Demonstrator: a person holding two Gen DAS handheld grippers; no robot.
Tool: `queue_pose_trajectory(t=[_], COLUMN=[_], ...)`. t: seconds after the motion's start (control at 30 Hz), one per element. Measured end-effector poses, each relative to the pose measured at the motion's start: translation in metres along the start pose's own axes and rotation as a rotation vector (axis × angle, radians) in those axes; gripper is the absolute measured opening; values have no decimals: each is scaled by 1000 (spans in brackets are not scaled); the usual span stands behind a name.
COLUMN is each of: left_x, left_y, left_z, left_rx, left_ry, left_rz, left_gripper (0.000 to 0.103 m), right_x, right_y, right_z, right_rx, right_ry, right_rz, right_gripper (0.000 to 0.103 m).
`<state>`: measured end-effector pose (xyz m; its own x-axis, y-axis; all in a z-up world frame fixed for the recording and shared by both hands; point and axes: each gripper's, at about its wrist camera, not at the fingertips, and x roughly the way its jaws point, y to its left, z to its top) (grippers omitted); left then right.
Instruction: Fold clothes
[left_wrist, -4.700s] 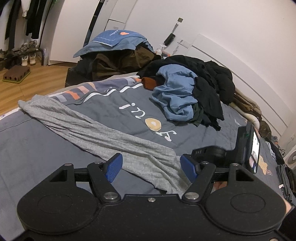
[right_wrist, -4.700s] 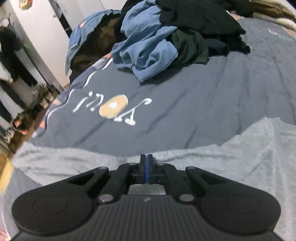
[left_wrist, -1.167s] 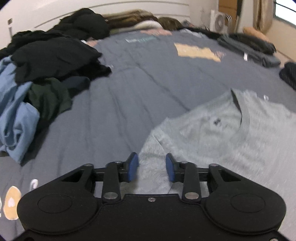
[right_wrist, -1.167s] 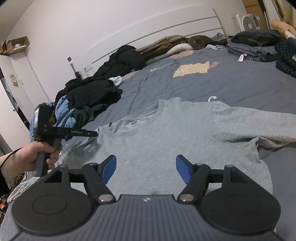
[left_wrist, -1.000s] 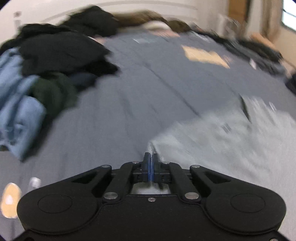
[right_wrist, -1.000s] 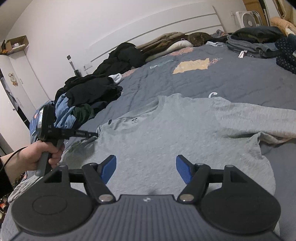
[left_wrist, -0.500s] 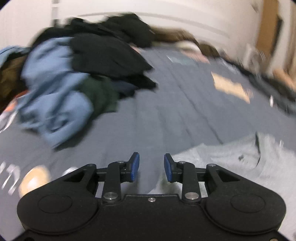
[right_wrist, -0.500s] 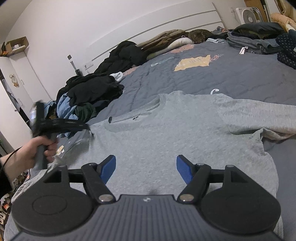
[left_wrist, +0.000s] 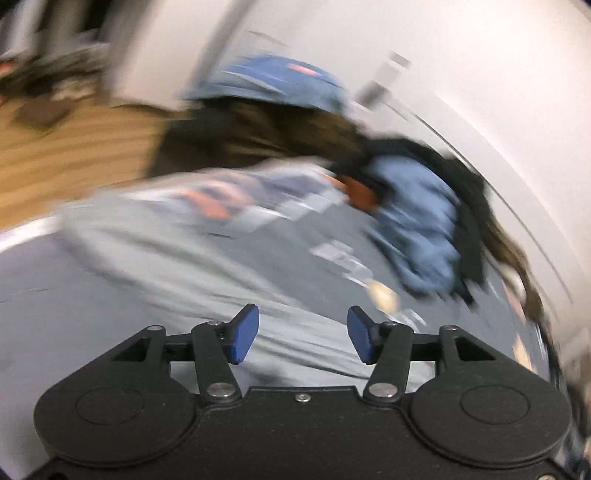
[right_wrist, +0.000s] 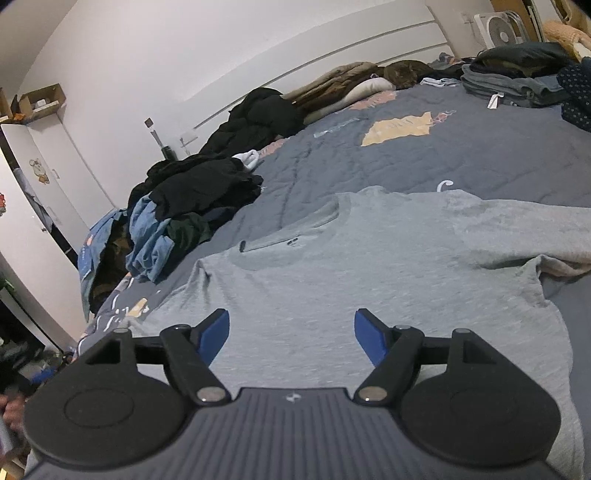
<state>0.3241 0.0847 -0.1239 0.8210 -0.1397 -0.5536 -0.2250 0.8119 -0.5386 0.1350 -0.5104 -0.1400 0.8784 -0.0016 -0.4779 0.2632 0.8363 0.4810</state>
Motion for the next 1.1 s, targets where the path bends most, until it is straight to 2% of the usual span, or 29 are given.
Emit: queue_pose_trajectory(t=[0.1,0.27,0.5,0.6,0.7,0.73,0.77,0.8,0.83,0.9,0.97,1.03,1.1], left_x=[-25,-24,16,32,43,42,47,51,53,58,61,67,73], left_y=[54,114,129,125,120,122,119,116,109,97,87,79,75], left_z=[15,35,44,47,53,54,58,62,65,70,81,93,100], left_rx=[-112,-210,-247,-236,-182,-165,-133,-99,-46,57,103,131,175], left_ry=[-70,-91,-74,-85,-100,-104,-96,-90,-92,-95,-92,-54,11], left_rz=[89,196,211,220,248,254,269,285,297,320,306,323,379], left_gripper=[53,53,52,52,50,47,37,13,9,8,8,13,49], right_x=[0,0,6,10,13,14,15,15,16,16,17,17,18], right_y=[5,17,31,34,36,36,37,37,37,37,37,36,36], right_z=[-1,-5,-16,-20,-25,-26,-26,-27,-27,-28,-28,-29,-30], right_rx=[7,-21,-64,-85,-98,-102,-105,-107,-110,-111,-110,-106,-105], right_ry=[0,5,33,49,65,69,72,75,78,81,84,88,97], right_rz=[16,27,34,28,25,24,24,24,25,23,22,24,28], right_gripper=[74,75,75,75,76,76,76,76,76,76,76,76,76])
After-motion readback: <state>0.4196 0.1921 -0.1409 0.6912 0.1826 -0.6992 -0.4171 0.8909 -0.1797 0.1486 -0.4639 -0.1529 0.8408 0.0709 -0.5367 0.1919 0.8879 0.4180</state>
